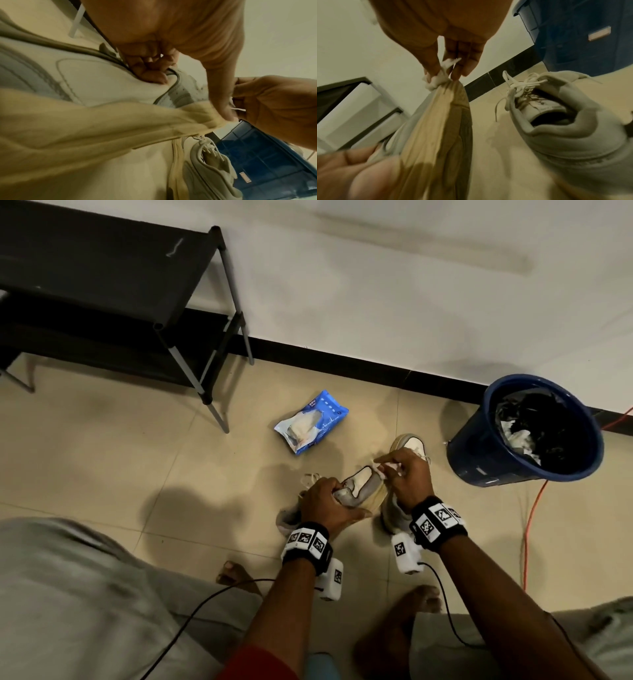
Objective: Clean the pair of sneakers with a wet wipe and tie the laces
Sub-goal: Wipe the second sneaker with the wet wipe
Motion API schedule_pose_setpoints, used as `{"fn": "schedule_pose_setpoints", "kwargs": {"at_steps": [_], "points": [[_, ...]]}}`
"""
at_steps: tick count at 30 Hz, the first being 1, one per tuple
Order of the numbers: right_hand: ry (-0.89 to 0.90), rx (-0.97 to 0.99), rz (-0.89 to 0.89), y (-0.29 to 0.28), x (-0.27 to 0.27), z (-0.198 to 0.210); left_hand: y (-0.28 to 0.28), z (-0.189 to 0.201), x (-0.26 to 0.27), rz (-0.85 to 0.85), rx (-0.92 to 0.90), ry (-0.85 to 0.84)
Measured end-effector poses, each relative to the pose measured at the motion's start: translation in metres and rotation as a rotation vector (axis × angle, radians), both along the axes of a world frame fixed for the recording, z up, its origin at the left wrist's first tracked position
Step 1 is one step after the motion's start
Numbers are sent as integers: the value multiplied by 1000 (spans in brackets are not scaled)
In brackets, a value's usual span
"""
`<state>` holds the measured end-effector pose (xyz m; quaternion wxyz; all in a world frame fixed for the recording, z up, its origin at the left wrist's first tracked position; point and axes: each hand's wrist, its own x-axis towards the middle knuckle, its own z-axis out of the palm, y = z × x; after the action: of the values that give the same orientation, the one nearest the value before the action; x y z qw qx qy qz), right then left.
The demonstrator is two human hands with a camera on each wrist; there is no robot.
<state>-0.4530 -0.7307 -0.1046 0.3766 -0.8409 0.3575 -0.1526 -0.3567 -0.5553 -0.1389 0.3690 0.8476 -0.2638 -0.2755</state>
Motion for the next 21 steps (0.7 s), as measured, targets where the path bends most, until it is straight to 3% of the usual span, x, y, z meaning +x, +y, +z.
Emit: {"fn": "schedule_pose_setpoints", "kwargs": {"at_steps": [3,9,12,16,21], "points": [[-107,230,-139,-2,7,5,0,11,6,-24,10,-50],[-244,165,-410,24,-9,22,-15,34,-3,-139,43,-229],[-224,82,-345,45,-15,28,-13,46,-10,-132,53,-324],[-210,9,-207,58,-17,42,-7,61,-18,-192,208,-414],[-36,-352,150,93,-16,51,1,66,-27,-115,211,-371]]}}
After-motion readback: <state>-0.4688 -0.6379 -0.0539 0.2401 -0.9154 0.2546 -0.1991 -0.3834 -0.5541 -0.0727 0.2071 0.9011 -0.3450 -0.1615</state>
